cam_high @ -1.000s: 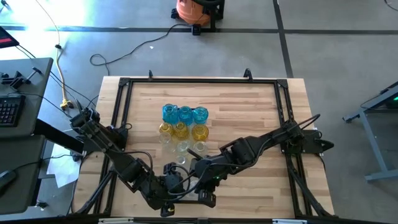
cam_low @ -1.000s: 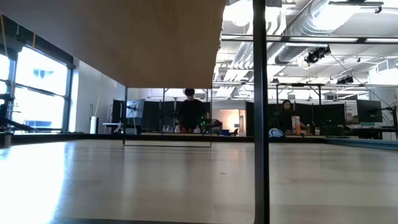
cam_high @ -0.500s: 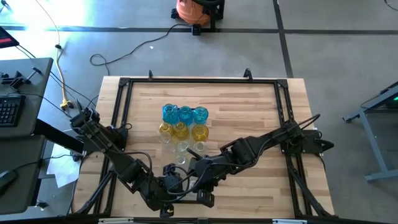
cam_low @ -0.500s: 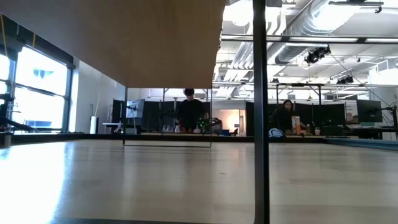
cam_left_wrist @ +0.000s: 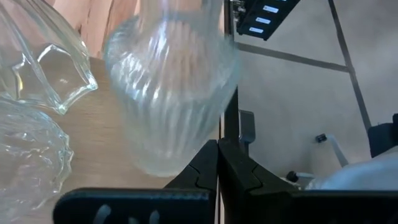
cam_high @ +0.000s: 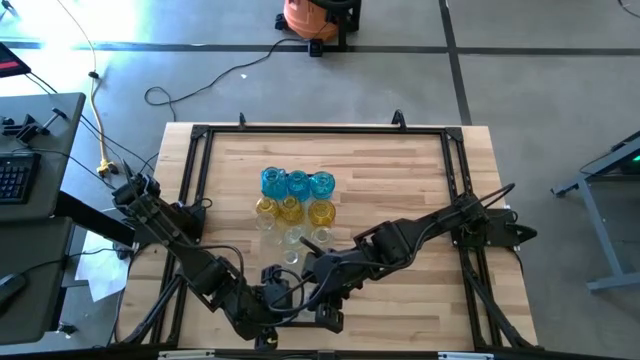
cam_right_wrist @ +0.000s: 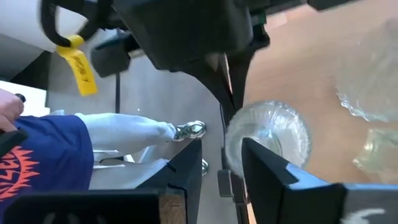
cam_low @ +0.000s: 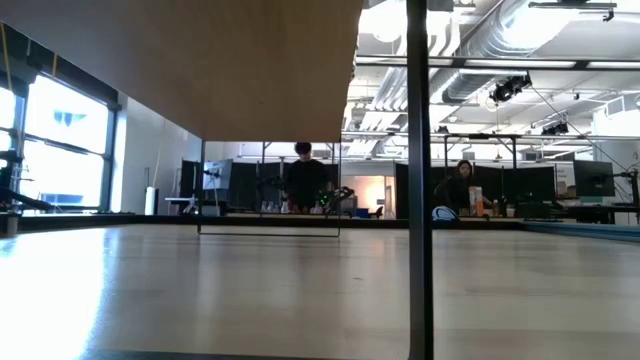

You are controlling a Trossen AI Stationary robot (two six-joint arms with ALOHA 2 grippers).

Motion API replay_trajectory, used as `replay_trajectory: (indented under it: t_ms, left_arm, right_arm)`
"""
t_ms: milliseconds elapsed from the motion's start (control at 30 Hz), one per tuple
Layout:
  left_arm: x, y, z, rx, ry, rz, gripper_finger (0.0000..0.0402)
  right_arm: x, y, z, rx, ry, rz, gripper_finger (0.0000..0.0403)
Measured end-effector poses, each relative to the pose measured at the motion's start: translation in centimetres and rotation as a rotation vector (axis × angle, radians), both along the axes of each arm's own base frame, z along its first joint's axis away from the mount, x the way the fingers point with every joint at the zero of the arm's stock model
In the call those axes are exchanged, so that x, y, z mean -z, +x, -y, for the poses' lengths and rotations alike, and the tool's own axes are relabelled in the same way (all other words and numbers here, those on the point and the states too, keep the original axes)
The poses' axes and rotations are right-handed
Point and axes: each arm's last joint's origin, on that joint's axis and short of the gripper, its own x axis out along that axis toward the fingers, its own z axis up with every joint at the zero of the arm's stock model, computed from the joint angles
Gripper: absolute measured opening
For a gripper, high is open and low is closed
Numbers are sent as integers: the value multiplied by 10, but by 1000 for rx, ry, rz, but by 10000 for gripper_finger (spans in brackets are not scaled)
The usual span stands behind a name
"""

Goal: Sort vases onto shelf
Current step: Put the transparent vase on the shelf to align with the other transparent vases

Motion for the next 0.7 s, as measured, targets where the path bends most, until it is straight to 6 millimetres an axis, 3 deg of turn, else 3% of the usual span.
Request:
replay_trajectory:
  t_ms: [433, 700]
  left_arm:
    - [9, 3, 5, -7, -8, -26, 0]
    - [4, -9, 12, 26, -6, -21, 0]
  right_arm:
    - [-2, 0, -3, -7, 10, 25, 94]
    - [2, -7, -9, -7, -18, -25, 94]
